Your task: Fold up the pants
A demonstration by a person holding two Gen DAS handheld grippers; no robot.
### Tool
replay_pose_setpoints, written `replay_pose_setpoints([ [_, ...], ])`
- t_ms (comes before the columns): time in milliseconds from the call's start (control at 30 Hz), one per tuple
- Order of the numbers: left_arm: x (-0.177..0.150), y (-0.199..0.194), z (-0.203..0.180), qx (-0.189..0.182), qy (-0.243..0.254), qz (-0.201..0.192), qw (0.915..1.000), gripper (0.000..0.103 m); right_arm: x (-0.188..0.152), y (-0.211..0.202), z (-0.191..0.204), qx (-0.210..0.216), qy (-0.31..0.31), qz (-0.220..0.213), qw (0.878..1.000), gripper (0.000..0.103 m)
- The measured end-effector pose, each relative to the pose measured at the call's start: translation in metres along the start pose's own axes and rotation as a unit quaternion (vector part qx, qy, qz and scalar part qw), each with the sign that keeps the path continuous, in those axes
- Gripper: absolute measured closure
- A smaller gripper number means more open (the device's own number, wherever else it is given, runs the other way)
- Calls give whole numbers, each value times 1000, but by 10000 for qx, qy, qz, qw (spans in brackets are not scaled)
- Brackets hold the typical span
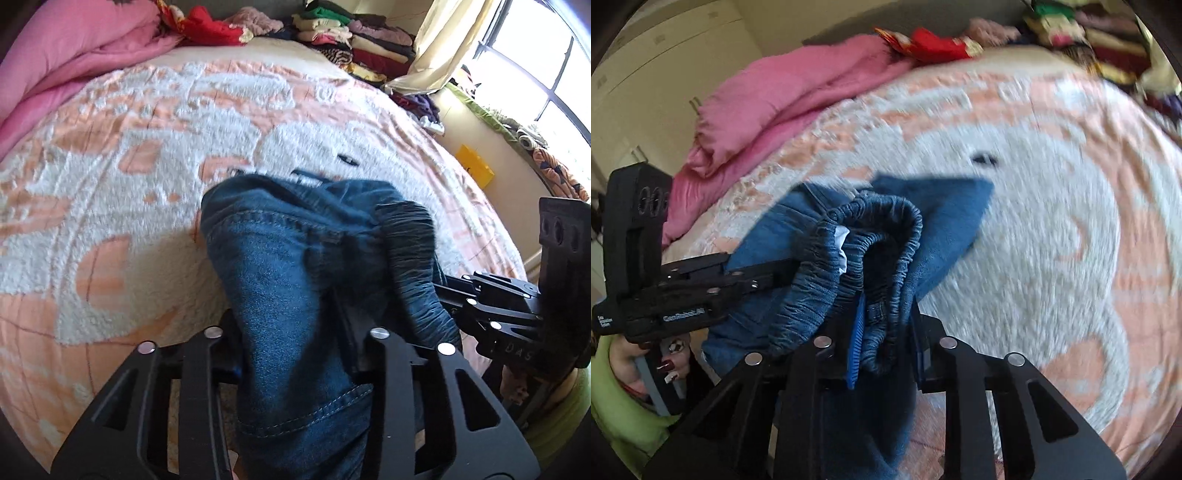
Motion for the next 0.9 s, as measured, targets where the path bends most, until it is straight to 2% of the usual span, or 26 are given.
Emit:
replay_pose_setpoints([
  [433,69,-8,6,159,11,-465,9988,76,72,3,3,-239,-478,-329,9980,84],
  [600,77,3,10,222,16,-441,9988,76,79,12,-4,-330,-480,-275,9979,84],
  [900,70,22,20,341,-19,-241,9991,76,70,28,-21,-555,-328,-53,9979,80],
])
Point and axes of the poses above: each gripper's, at about its wrist camera, not at the fingertips, and y roughly the way its jaws point, z to its left, x to its top, the point moved 8 cm from there along y, roughly the way its jaws point, and after that the axes turned 7 degrees about x, right-handed, at the moved point
